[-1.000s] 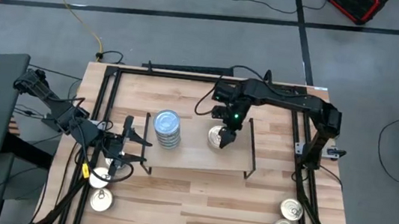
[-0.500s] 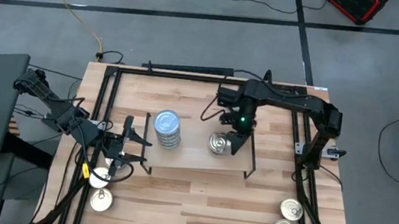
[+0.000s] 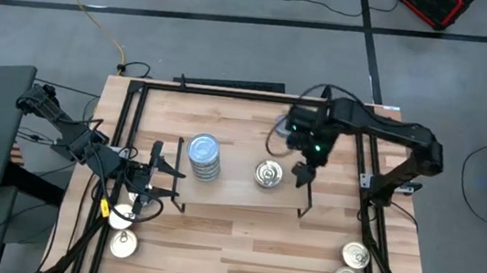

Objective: Stack canned seafood by type on shelf
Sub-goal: Stack the blue tuna can on top of the blue tuna can on the shelf

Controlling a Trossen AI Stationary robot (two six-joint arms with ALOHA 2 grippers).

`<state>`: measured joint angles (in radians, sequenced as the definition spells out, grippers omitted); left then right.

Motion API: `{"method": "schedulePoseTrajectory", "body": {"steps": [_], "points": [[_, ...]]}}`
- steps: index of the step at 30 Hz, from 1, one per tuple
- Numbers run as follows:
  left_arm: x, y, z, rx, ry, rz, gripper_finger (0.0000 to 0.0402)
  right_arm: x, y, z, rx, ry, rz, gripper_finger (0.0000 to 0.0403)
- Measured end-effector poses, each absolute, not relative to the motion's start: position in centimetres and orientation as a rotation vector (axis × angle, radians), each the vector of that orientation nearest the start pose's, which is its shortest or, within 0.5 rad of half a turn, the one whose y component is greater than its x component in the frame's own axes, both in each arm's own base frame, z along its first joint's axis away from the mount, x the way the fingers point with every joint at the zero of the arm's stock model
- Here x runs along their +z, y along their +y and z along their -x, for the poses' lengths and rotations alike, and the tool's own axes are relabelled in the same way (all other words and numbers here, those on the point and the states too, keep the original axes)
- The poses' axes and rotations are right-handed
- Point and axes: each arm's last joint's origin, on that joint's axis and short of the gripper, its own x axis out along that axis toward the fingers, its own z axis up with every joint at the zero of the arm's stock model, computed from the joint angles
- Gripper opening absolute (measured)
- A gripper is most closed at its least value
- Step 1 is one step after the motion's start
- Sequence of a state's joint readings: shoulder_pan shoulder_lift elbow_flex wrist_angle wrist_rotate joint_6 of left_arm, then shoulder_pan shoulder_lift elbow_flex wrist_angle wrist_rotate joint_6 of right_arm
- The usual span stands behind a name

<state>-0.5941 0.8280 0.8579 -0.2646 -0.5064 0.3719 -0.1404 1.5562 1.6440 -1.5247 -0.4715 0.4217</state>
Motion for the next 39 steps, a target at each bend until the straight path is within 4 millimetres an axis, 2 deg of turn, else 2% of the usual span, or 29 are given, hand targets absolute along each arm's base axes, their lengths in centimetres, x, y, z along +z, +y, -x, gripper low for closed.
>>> {"method": "schedulePoseTrajectory", "body": {"steps": [4, 9, 17, 23, 31, 39], "points": [[34.3, -8.6, -15.3, -0.123, 0.186, -0.479, 0.0210, 33.9, 0.8, -25.8, -0.037, 1.581, -0.751, 0.0365], [34.2, -8.6, -15.3, -0.122, 0.203, -0.460, 0.0210, 32.9, 4.5, -23.8, -0.102, 1.689, -0.756, 0.0349], [33.9, -8.6, -15.2, -0.123, 0.235, -0.432, 0.0210, 30.7, 9.7, -20.9, -0.267, 1.736, -0.694, 0.0309], [33.5, -8.4, -15.1, -0.096, 0.268, -0.441, 0.0210, 27.2, 13.3, -19.0, -0.309, 1.741, -0.561, 0.0305], [33.6, -8.4, -15.1, -0.084, 0.268, -0.383, 0.0210, 22.2, 15.5, -16.1, -0.461, 1.783, -0.587, 0.0296], [33.5, -8.5, -15.2, -0.070, 0.274, -0.256, 0.0210, 19.7, 16.4, -13.7, -0.600, 1.803, -0.600, 0.0285]]}}
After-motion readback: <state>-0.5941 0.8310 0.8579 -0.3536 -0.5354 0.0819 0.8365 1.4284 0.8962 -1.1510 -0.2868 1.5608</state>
